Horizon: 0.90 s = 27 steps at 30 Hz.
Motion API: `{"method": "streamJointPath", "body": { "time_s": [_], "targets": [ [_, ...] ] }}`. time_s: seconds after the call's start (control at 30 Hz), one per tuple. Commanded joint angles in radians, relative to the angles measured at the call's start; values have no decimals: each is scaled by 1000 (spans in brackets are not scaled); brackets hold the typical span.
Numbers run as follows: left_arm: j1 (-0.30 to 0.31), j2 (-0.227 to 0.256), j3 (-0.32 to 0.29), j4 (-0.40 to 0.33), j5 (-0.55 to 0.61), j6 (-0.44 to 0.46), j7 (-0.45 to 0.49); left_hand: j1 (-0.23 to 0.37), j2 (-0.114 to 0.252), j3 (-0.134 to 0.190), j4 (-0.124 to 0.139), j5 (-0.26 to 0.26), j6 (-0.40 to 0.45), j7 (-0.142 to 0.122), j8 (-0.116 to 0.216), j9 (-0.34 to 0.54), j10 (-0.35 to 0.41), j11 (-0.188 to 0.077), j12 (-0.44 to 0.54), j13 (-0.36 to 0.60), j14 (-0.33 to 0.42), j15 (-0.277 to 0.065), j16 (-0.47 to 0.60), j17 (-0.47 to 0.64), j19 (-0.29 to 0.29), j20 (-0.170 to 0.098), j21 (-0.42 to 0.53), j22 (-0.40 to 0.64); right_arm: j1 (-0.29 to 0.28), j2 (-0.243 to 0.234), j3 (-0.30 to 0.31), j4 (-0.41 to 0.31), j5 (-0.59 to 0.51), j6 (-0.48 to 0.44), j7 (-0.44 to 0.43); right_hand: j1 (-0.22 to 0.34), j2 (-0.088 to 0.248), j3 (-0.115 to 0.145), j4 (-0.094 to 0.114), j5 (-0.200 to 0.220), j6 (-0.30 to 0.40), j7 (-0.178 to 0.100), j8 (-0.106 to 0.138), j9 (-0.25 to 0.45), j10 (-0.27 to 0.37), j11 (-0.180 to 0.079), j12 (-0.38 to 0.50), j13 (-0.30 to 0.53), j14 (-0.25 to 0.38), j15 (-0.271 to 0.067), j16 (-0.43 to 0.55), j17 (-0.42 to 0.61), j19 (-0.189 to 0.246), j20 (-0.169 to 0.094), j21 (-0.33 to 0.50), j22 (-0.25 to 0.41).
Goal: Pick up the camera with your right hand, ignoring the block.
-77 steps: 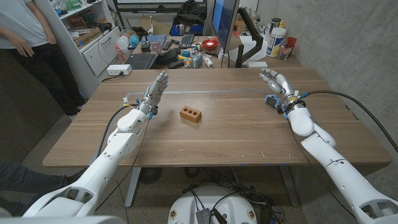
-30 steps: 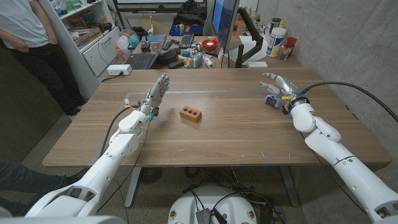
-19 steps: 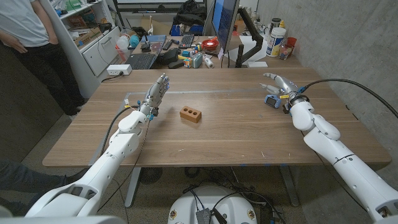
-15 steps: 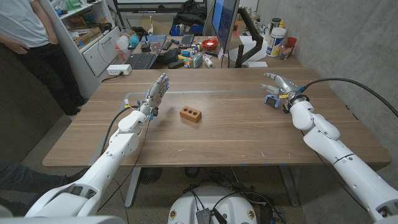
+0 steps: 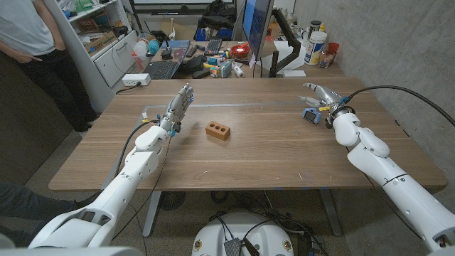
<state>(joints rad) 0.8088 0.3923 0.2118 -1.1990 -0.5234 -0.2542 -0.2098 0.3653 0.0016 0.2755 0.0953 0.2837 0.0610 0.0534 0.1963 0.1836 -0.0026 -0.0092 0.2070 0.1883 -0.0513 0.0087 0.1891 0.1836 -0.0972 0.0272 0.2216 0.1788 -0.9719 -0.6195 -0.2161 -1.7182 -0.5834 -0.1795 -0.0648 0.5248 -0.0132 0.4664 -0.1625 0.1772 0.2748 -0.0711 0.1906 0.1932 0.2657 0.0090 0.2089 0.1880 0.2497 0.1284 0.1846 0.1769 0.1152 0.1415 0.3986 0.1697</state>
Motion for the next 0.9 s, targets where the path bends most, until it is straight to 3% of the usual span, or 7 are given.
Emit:
{"method": "streamJointPath", "body": {
  "time_s": [0.03,0.2,0.27,0.4,0.9],
  "targets": [
    [2,3,1,-10,5,10,9,7,7,-2,1,-3,7,-5,6,3,2,-9,-1,5,2,-7,2,3,-4,10,-3,5,0,-13,0,-23,-9,-48,35,6,-5,3,6,5,-4,1,-5,3,-6,-2,-4,5,-5,-2,-1,1,-2,12,-8,5],
    [1,2,0,-6,3,10,8,7,7,-3,1,-4,10,-6,7,3,5,-15,0,5,3,-11,3,3,-4,10,-4,5,3,-23,-6,-38,-22,-83,67,7,-6,2,7,5,-12,2,-6,3,-13,-4,-5,6,-7,0,-1,1,-1,20,-12,5],
    [-1,1,0,-2,3,8,7,8,8,-3,1,-4,10,-6,7,3,5,-15,0,5,3,-12,3,3,-3,10,-4,5,5,-28,-10,-41,-27,-93,78,8,-8,0,9,4,-22,0,-7,3,-21,-3,-7,6,-13,-5,-2,2,0,48,-17,5],
    [-6,-2,2,8,3,6,3,8,8,-4,1,-4,11,-6,7,3,4,-15,0,5,3,-14,3,3,-3,10,-4,5,12,-30,-16,-45,-33,-116,99,8,-10,-2,10,4,-32,-1,-8,3,-30,-3,-8,6,-15,-10,-1,2,7,64,-19,6],
    [-22,-13,0,50,-2,-6,-9,9,10,-6,1,-5,13,-5,7,3,4,-15,-1,5,3,-12,2,3,-3,20,-6,5,47,-32,-46,-35,-47,-174,152,0,-19,-10,16,6,-47,3,-6,3,-44,8,-8,6,-23,-4,-1,3,43,72,-16,9]
  ]
}}
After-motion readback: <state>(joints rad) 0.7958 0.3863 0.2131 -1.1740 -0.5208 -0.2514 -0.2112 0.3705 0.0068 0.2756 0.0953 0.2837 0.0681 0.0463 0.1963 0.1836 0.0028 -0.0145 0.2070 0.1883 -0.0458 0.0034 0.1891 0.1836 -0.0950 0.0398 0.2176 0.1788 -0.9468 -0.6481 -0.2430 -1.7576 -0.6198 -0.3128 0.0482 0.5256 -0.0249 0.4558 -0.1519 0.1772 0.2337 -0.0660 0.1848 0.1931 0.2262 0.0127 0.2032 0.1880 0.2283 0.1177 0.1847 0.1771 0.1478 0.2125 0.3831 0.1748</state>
